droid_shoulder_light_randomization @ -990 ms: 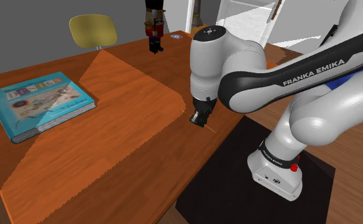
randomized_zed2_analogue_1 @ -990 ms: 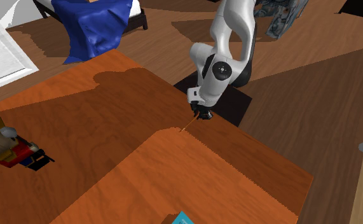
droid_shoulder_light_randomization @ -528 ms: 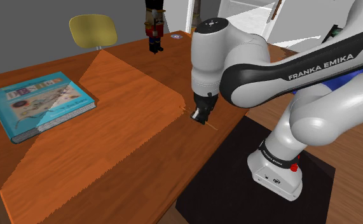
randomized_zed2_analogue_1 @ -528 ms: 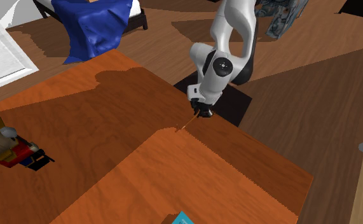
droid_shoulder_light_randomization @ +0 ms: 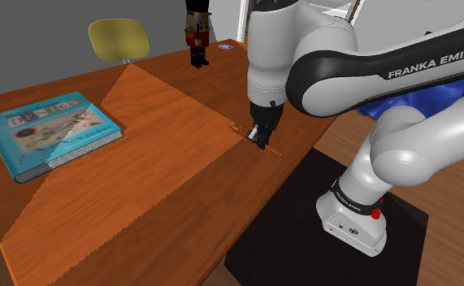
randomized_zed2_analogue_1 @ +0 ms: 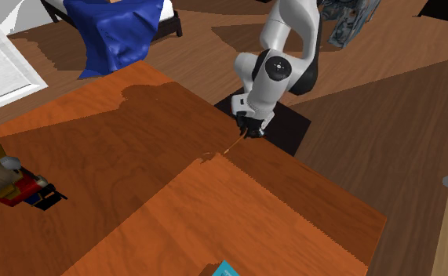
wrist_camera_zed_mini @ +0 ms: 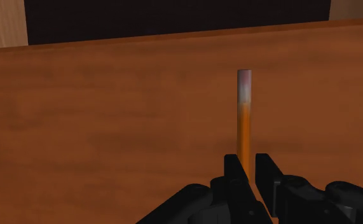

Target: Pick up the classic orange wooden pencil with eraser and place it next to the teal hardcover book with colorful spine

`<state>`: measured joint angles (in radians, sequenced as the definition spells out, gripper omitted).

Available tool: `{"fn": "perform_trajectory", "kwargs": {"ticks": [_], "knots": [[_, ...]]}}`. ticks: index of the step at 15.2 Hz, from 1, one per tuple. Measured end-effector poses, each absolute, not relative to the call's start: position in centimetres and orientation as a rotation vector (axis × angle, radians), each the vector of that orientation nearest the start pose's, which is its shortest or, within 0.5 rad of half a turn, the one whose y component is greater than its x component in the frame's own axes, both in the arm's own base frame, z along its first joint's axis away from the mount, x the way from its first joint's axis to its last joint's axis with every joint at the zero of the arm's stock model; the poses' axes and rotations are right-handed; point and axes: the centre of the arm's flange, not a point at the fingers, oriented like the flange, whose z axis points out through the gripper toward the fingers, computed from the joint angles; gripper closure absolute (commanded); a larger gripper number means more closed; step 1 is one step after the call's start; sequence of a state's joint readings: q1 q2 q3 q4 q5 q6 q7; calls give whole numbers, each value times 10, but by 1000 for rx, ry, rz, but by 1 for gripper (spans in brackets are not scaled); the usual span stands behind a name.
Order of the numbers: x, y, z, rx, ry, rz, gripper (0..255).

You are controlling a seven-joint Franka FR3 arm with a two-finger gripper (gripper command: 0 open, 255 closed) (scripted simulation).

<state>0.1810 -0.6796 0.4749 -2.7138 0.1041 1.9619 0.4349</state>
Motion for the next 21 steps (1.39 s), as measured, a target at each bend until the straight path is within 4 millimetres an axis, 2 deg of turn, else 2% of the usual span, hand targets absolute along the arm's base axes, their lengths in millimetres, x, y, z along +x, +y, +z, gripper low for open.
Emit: {"fn": "perform_trajectory", "kwargs": {"ticks": [7, 8, 15, 21], "knots": [[266, 199, 433, -3371, -105, 20, 255], [270, 204, 436, -3371, -105, 20, 255], [324, 265, 438, -3373, -105, 20, 255], [373, 331, 440, -3373, -108, 21, 255]]}}
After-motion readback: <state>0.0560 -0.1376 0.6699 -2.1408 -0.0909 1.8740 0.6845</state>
